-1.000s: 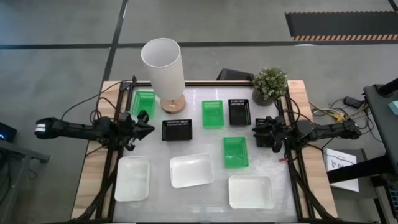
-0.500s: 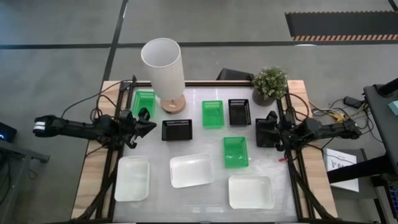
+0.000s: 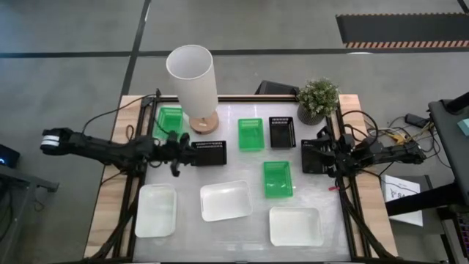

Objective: Stack baskets by color
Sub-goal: Stack the left black bin on top of the other black bin

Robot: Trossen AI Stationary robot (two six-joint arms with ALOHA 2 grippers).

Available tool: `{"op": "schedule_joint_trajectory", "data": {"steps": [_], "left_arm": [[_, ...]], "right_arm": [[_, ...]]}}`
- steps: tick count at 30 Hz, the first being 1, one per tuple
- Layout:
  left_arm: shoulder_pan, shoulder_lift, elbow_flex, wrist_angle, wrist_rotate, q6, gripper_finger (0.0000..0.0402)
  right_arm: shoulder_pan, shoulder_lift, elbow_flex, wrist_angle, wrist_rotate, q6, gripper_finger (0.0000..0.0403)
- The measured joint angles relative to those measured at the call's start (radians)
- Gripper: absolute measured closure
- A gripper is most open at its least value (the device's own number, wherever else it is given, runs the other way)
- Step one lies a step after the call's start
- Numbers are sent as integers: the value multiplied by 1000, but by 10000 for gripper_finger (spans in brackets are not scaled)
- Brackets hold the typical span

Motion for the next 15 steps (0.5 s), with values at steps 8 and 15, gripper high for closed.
{"op": "schedule_joint_trajectory", "data": {"steps": [8, 15], "left_arm": [[-2, 126, 200, -475, 4, -42, 398], [-17, 239, 396, -977, 15, -39, 398]], "right_arm": [[0, 0, 0, 0, -1, -46, 300], [0, 0, 0, -2, -1, -85, 383]]}}
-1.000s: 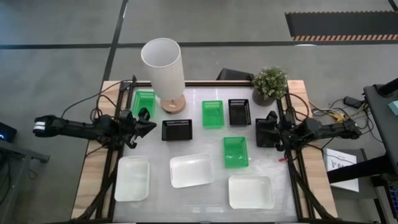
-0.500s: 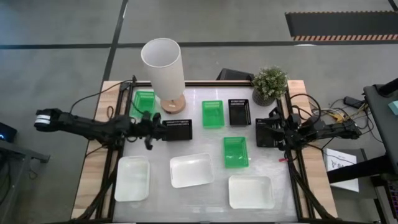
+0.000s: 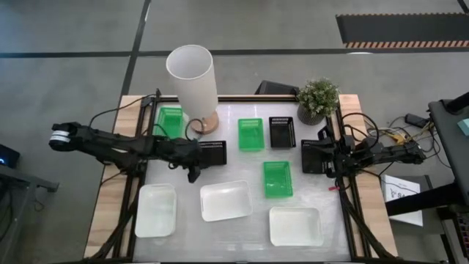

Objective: Stack baskets by color
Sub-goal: Stack the left black bin on top of the other black bin

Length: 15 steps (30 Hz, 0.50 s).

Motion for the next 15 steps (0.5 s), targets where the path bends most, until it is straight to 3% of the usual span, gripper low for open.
{"op": "schedule_joint_trajectory", "data": {"steps": [7, 15], "left_arm": [[-41, 138, 208, -404, 4, 125, 398], [-75, 266, 316, -442, -27, 393, 398]], "right_arm": [[0, 0, 0, -6, 0, -15, 394], [0, 0, 0, -44, 0, -5, 394]]}}
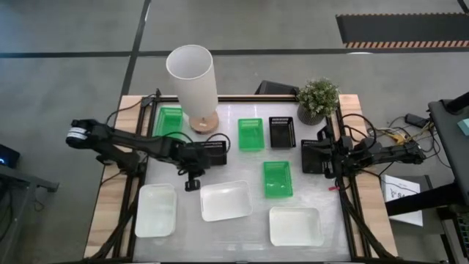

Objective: Stack baskets by color
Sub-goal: Stack the left black bin on top of the other black bin

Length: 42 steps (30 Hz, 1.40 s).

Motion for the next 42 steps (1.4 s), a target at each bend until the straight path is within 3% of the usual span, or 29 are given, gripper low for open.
{"op": "schedule_joint_trajectory", "data": {"steps": [7, 13, 17, 26, 34, 42], "left_arm": [[1, 73, 2, -12, -36, 32, 349], [1, 89, 7, -39, -149, 40, 278], [1, 69, 6, -39, -196, 84, 255], [0, 93, -22, -22, -216, 84, 272], [1, 154, -27, -10, -292, 85, 296], [1, 219, -27, -11, -292, 85, 346]], "right_arm": [[0, 0, 0, -9, 0, -1, 394], [0, 0, 0, -12, 0, 0, 394], [0, 0, 0, -11, -1, 0, 394], [0, 0, 0, -17, -1, 0, 394], [0, 0, 0, -17, -2, 0, 394], [0, 0, 0, -16, -2, 1, 394]]}}
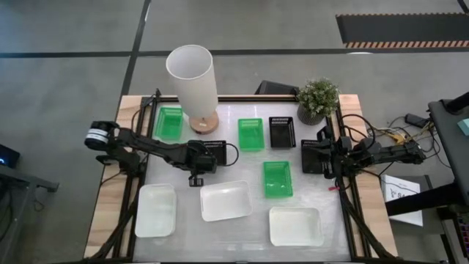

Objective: Stack baskets by color
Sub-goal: Stack the left black bin on top of the other black bin

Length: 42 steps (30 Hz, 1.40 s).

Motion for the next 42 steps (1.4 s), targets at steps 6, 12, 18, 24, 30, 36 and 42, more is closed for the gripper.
{"op": "schedule_joint_trajectory", "data": {"steps": [6, 12, 18, 24, 30, 36, 42], "left_arm": [[0, 2, 4, -6, 2, -5, 397], [-13, -6, 46, -27, 4, -7, 401], [-39, -8, 157, -131, 4, -11, 401], [-106, -8, 348, -213, 5, -43, 401], [-149, -8, 508, -108, -1, -58, 401], [-143, -8, 528, 118, -12, -58, 401], [-113, 47, 533, 322, -98, -64, 402]], "right_arm": [[0, 0, 0, 0, 0, 0, 394], [0, 0, 0, 0, 0, -1, 394], [0, 0, 0, 0, 0, -2, 394], [0, 0, 0, 0, 0, 11, 394], [0, 0, 8, -3, -10, 17, 394], [0, 0, 57, -27, -109, 22, 394], [0, 0, 104, -77, -225, 29, 394]]}}
